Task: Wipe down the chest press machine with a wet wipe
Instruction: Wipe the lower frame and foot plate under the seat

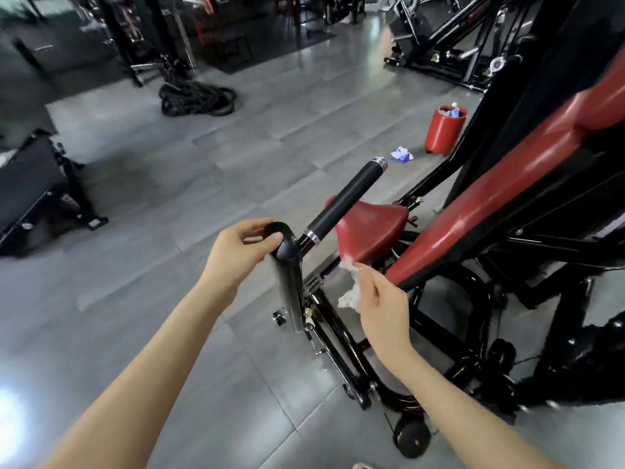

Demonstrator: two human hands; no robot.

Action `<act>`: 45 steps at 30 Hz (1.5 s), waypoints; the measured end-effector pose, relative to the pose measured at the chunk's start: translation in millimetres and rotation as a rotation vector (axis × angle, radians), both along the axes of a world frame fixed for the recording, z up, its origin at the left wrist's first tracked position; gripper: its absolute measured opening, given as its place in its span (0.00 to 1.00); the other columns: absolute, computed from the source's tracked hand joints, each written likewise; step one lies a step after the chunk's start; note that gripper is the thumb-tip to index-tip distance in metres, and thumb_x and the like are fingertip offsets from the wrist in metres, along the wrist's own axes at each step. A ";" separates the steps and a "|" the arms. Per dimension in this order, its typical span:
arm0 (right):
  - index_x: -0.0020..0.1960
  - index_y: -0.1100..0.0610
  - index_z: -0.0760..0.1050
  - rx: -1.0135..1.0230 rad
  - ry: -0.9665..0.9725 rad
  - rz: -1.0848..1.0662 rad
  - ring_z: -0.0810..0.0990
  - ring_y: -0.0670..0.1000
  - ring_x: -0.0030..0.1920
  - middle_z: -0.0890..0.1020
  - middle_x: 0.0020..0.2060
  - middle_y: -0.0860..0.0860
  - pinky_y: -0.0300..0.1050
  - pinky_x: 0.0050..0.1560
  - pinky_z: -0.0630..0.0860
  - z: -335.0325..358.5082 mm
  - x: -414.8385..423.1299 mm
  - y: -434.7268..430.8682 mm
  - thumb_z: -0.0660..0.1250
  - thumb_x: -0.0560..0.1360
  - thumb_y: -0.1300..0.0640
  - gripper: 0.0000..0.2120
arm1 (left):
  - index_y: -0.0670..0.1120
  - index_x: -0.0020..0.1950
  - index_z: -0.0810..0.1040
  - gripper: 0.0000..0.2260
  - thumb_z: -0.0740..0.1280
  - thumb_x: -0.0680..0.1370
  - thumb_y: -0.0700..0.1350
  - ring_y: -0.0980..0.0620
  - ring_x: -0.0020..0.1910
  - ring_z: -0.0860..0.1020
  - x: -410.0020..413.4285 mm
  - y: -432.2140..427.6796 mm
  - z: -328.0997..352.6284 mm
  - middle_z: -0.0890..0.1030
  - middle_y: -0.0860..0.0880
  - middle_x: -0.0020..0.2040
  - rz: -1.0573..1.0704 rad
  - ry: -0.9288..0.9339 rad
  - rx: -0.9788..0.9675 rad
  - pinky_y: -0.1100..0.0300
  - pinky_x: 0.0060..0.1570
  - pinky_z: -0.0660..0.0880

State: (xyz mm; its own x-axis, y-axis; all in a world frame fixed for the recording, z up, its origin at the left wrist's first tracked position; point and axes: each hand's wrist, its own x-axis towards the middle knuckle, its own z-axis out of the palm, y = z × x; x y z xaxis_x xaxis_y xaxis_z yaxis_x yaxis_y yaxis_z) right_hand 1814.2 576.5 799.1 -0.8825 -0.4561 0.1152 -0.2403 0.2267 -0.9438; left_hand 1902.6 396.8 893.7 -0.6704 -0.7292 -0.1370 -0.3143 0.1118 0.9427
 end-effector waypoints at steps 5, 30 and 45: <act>0.50 0.72 0.76 -0.106 -0.560 -0.017 0.71 0.50 0.36 0.79 0.43 0.69 0.51 0.39 0.72 17.8 -42.4 -25.0 0.60 0.81 0.56 0.17 | 0.48 0.57 0.80 0.10 0.67 0.76 0.40 0.53 0.47 0.77 -4.8 20.8 -2.4 0.81 0.50 0.48 0.151 0.041 0.038 0.56 0.52 0.73; 0.59 0.48 0.78 0.206 0.173 0.349 0.75 0.49 0.42 0.74 0.44 0.49 0.44 0.42 0.68 33.5 -23.9 -69.9 0.56 0.81 0.50 0.14 | 0.53 0.57 0.76 0.10 0.66 0.78 0.42 0.76 0.35 0.74 -6.0 31.0 7.8 0.77 0.62 0.44 0.188 -0.042 -0.021 0.78 0.35 0.68; 0.49 0.47 0.78 -0.059 -0.449 0.172 0.72 0.40 0.28 0.75 0.28 0.40 0.33 0.35 0.69 -7.1 -6.7 -36.1 0.57 0.79 0.64 0.16 | 0.52 0.63 0.76 0.14 0.67 0.77 0.46 0.67 0.43 0.74 -2.6 25.8 3.6 0.78 0.59 0.50 0.176 -0.063 -0.008 0.63 0.49 0.66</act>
State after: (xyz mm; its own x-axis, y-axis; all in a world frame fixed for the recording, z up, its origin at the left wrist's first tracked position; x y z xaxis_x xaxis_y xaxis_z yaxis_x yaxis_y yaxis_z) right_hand 1807.5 540.4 791.9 -0.7633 -0.6037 -0.2302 0.1646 0.1629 -0.9728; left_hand 1899.9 422.5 897.3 -0.5226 -0.8359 -0.1680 -0.3878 0.0576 0.9199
